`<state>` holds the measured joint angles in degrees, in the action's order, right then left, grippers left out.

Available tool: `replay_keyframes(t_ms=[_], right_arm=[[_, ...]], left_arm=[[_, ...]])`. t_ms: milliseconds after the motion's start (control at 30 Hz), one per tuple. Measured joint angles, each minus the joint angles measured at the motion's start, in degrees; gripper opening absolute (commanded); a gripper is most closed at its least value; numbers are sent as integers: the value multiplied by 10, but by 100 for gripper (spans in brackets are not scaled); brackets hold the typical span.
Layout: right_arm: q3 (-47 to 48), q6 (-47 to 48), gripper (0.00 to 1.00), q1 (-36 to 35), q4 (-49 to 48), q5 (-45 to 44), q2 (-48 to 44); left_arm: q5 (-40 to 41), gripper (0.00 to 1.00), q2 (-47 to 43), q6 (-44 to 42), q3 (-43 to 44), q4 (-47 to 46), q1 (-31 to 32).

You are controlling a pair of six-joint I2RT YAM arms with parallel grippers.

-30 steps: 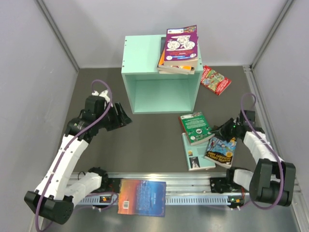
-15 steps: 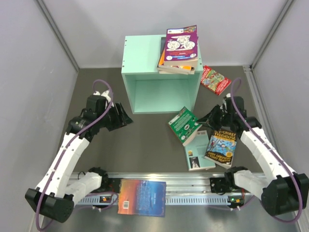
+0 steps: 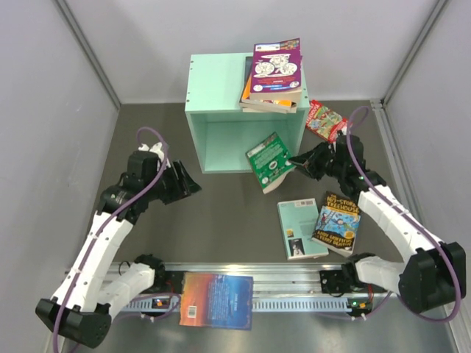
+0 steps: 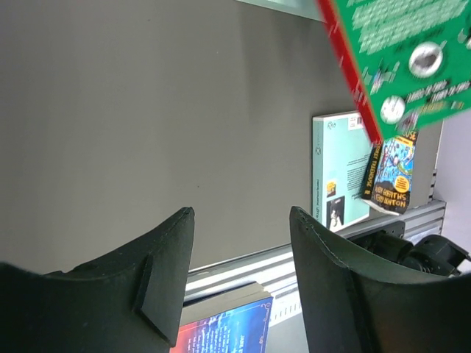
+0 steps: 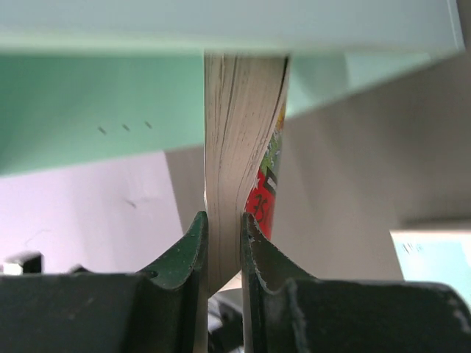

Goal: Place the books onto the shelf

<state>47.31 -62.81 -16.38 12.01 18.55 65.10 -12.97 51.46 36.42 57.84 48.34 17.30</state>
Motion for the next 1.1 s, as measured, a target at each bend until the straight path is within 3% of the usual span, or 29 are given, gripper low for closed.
replay_keyframes(t_ms=[233,500,933,1000,1033,1067,1100], right_arm=[[-40,-75,0,-7,-143,-98,13],[-162,-222,0,-109,-224,-277,81],[-58,-314,0,-119,-246,-357,224],[-47,-325,16,-118,-246,-361,238],[-44,-329,27,-117,-244,-360,243],[-42,-335,46,-116,-244,-361,246],[-41,-345,54,-115,-243,-362,249]], left_arm=[[6,59,-19,1,0,12,0],[9,59,-37,5,0,22,0],[32,60,-62,-3,0,64,0],[36,60,-69,-4,0,68,0],[37,60,-71,-4,0,70,0],[39,60,-73,-5,0,71,0],[39,60,-74,-6,0,74,0]])
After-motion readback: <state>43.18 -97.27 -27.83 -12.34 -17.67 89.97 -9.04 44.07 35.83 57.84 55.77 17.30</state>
